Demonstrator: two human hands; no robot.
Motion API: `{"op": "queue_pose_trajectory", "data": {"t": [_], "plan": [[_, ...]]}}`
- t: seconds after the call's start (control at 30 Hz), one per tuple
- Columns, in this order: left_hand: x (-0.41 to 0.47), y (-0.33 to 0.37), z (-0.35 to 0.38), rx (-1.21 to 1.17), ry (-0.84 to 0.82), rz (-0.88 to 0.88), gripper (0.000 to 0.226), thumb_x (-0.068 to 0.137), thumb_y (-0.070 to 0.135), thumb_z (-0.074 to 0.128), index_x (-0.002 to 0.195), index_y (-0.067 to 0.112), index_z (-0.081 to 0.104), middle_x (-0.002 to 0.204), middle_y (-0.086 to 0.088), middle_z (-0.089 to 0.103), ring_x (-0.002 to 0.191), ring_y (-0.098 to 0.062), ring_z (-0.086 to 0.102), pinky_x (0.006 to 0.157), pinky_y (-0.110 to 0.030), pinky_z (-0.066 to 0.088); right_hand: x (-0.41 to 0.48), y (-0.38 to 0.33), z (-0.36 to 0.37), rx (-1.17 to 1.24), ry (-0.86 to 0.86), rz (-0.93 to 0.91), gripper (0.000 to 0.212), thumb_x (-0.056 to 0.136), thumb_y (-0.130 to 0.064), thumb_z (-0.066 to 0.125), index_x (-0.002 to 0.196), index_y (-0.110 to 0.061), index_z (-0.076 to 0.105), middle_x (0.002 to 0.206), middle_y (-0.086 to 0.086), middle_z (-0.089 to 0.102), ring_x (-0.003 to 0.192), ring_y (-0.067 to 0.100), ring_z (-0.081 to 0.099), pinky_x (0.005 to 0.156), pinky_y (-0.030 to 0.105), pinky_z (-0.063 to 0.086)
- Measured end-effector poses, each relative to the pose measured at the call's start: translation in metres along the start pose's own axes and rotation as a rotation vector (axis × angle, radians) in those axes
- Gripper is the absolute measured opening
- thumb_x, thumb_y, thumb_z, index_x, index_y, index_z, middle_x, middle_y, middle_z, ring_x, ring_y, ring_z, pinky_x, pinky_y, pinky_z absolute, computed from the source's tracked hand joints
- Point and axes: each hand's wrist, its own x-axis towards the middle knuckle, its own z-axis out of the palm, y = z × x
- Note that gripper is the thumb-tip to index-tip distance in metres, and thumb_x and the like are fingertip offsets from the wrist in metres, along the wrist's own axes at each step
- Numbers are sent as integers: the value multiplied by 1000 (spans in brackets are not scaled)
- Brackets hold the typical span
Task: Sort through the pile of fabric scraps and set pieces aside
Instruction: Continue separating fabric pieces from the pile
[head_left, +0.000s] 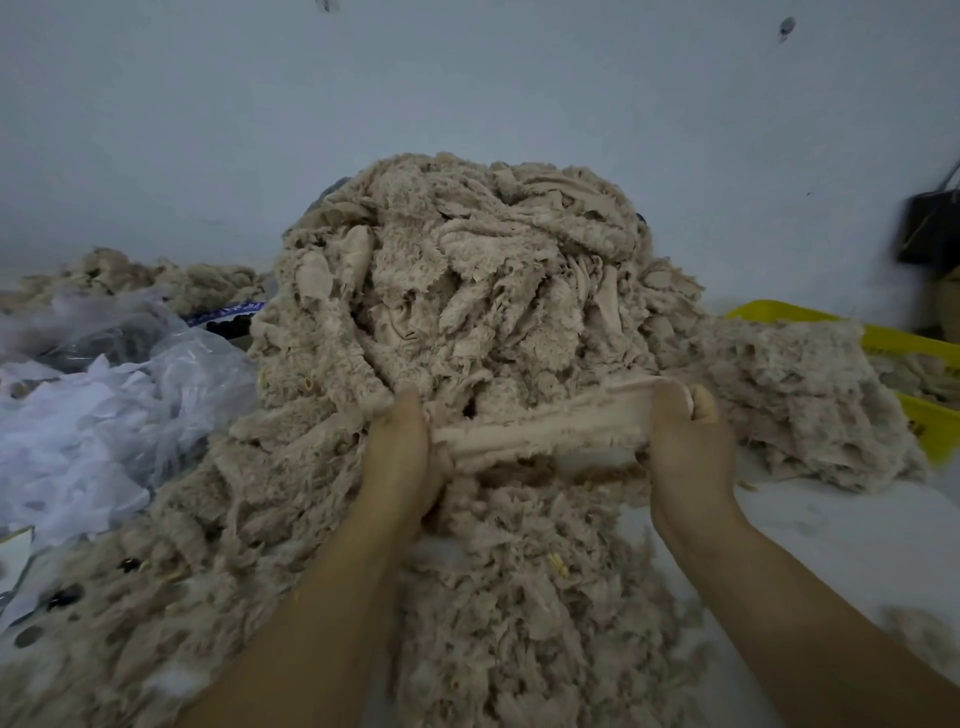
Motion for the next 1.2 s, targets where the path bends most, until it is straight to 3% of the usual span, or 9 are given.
{"op": "queue_pose_trajectory", "data": {"t": [0.23,0.4,0.5,0.6,0.73,0.83,0.97,1.1,1.2], "plan": [[3,-14,0,355,-149,338,51,100,48,47,60,17,45,37,14,37,40,-3,37,52,-25,32,5,-3,-6,54,57,54,42,104,-29,47,69,-21,26,58,-3,26,51,15,18,54,37,20],[5,-17,-1,802,-363,475,16,95,32,60,92,16,61,83,-5,58,80,-22,60,72,-37,50,9,-5,-11,67,115,23,37,105,-36,45,73,-21,34,67,1,33,55,17,26,52,34,27],[4,-12,-5,750,-228,381,25,97,28,56,119,18,62,115,-12,55,101,-37,59,91,-50,52,13,-3,-12,28,113,19,35,103,-37,47,75,-20,35,72,4,37,62,22,32,59,38,30],[3,-8,-7,634,-191,412,21,101,21,49,116,14,62,114,-13,54,89,-32,57,78,-38,50,16,3,-9,-142,34,28,22,100,-31,54,83,-23,42,86,9,49,64,19,42,57,36,38],[-8,-7,-2,652,-208,555,15,101,17,46,95,9,57,95,-1,49,92,-26,50,79,-36,42,4,3,-1,-507,-17,-277,33,95,-25,59,127,-19,50,131,-1,35,113,17,46,94,32,43],[-16,-5,2,710,-237,693,15,99,13,47,96,5,59,91,4,47,96,-20,45,83,-36,41,-15,-2,9,-450,-224,-532,31,97,-30,54,128,-30,49,120,-21,28,103,-5,49,86,8,41],[-24,-8,7,748,-341,857,15,97,5,48,93,7,62,81,16,44,88,-13,40,79,-35,37,-25,9,22,-545,-734,-384,34,101,-25,48,133,-38,47,102,-26,52,79,-15,52,65,5,40],[-24,-6,10,799,-282,835,21,95,16,40,89,6,58,80,7,47,90,-21,46,80,-39,40,-21,9,21,-629,-677,-413,25,102,-25,50,78,-32,49,78,-11,49,68,-10,49,60,9,35],[-12,-7,2,971,-166,735,13,99,14,42,92,14,53,87,1,49,96,-29,52,88,-44,43,-23,4,20,-499,-613,-479,27,102,-32,48,78,-23,55,73,-7,53,66,4,51,58,14,37]]}}
